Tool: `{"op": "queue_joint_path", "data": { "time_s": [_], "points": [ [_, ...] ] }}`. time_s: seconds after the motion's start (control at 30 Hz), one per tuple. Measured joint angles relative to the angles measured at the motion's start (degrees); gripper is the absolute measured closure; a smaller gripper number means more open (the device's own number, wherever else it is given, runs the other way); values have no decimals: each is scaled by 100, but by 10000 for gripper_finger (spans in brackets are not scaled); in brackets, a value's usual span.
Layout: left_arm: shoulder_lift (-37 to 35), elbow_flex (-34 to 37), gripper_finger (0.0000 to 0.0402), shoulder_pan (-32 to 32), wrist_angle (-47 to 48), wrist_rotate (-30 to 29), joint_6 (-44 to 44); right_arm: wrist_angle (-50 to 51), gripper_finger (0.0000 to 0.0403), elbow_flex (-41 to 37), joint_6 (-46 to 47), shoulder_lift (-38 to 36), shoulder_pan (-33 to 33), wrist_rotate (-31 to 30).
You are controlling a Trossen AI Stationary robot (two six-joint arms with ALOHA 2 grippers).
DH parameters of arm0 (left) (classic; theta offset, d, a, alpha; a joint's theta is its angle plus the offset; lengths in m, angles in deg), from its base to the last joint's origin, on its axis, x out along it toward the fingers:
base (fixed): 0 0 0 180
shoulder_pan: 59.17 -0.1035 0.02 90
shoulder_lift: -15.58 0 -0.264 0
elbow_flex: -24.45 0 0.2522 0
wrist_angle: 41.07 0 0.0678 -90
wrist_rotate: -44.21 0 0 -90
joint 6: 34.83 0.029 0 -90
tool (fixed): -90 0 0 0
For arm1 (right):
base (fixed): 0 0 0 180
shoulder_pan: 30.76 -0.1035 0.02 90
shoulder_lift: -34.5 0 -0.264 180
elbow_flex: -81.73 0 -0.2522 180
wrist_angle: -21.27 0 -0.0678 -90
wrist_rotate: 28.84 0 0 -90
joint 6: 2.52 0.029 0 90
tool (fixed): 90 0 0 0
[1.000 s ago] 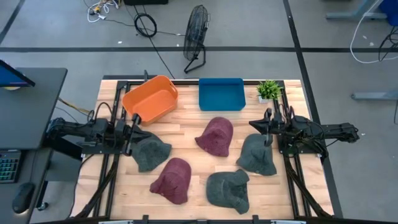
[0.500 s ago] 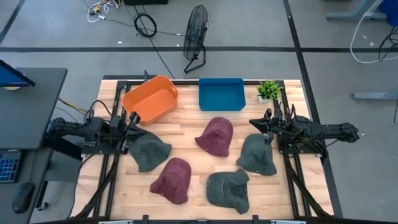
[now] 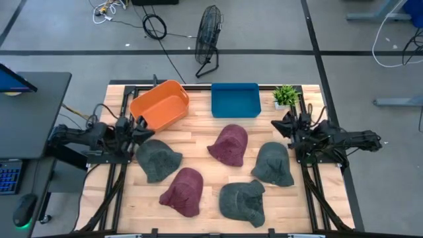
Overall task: Pick & Place hat
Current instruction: Put the top right black cap into the blue bin
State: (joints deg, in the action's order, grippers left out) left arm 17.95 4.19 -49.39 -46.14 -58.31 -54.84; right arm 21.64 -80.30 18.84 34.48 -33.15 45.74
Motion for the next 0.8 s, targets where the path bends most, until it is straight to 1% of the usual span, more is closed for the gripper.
{"op": "queue_joint_path", "data": {
  "time_s": [0.07,0.13,0.2,0.27,0.43,0.5,0.67,0.8],
  "points": [
    [236,-503,399,0,371,-1,232,314,385,333,-52,21,0,-4],
    [557,-1107,399,0,1012,-9,294,702,380,727,-113,128,0,-4],
    [927,-1741,399,0,1673,-38,295,1019,375,1186,-151,306,0,-5],
    [1313,-2341,399,0,2135,-44,367,1312,369,1673,-296,537,0,2],
    [2079,-3615,399,0,2757,-42,615,2129,351,2978,-679,1334,0,30],
    [2320,-4087,397,0,3070,-44,624,2468,340,3501,-791,1692,0,174],
    [2934,-5019,370,0,3843,-103,630,3604,317,4751,-881,2657,0,508],
    [3368,-5407,339,-1,4109,-105,632,4767,303,5555,-854,3331,0,791]
  ]
}}
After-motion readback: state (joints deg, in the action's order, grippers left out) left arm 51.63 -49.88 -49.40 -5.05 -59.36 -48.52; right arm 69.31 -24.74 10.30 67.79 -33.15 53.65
